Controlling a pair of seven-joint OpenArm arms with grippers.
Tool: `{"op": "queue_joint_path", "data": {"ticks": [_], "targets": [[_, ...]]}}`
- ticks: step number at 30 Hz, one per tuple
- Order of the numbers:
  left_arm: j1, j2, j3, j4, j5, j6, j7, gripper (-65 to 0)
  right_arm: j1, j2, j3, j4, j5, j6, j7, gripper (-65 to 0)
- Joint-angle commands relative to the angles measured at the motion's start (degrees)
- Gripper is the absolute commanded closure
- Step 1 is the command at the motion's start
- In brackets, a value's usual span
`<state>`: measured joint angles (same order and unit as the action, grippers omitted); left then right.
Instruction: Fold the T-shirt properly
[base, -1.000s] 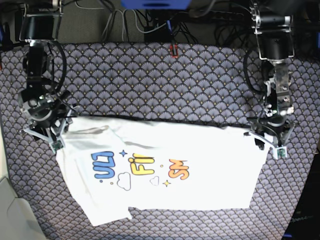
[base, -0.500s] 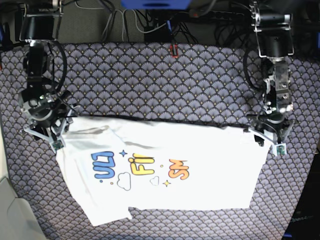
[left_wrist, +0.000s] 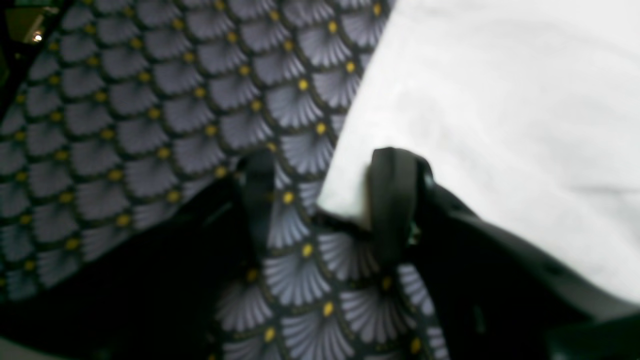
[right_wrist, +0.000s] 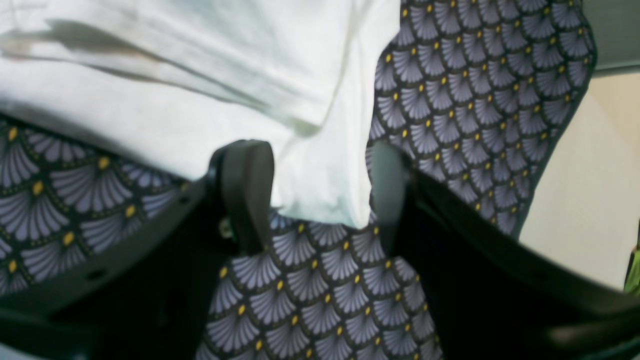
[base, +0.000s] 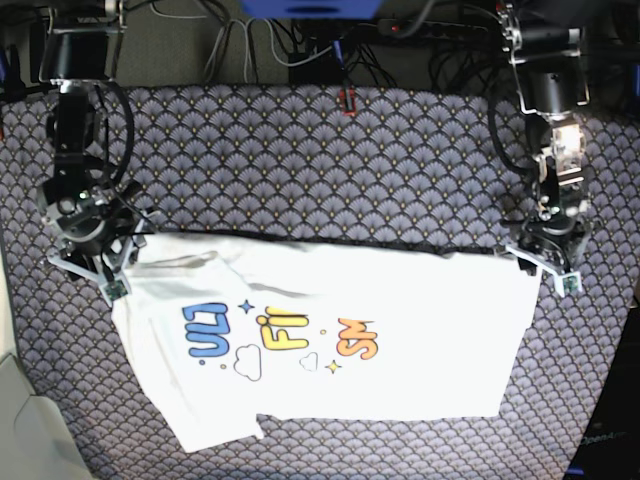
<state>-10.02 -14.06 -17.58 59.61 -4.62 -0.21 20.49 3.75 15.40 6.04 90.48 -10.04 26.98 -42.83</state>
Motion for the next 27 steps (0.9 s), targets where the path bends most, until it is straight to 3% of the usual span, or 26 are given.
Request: {"op": "queue_joint_path", "data": {"ticks": [1, 6, 22, 24, 27], "targets": [[-1.2, -0.7, -0.2, 0.5, 0.2, 0.2, -1.5, -30.2, 0.8, 0.6, 0.2, 0.9, 0.3, -0.6, 0.9, -33.3], [-0.7, -0.6, 0.0, 0.0, 0.4, 0.3, -7.3, -30.2, 0.8, 0.6, 0.2, 0.9, 0.3, -0.6, 0.9, -33.3], [-2.9, -0.5, 0.0, -6.4, 0.1, 0.0, -7.9, -30.1, -0.5, 0.6, 0.4, 1.7, 0.3, -0.6, 0.9, -33.3], [-2.9, -0.5, 0.0, -6.4, 0.1, 0.0, -7.9, -27.6, -0.5, 0.6, 0.4, 1.7, 0.3, -0.6, 0.9, -33.3], [-2.9, -0.4, 0.2, -6.4, 0.1, 0.0, -7.9, -16.4, -0.5, 0.6, 0.4, 1.7, 0.3, -0.4, 0.9, -33.5]]}}
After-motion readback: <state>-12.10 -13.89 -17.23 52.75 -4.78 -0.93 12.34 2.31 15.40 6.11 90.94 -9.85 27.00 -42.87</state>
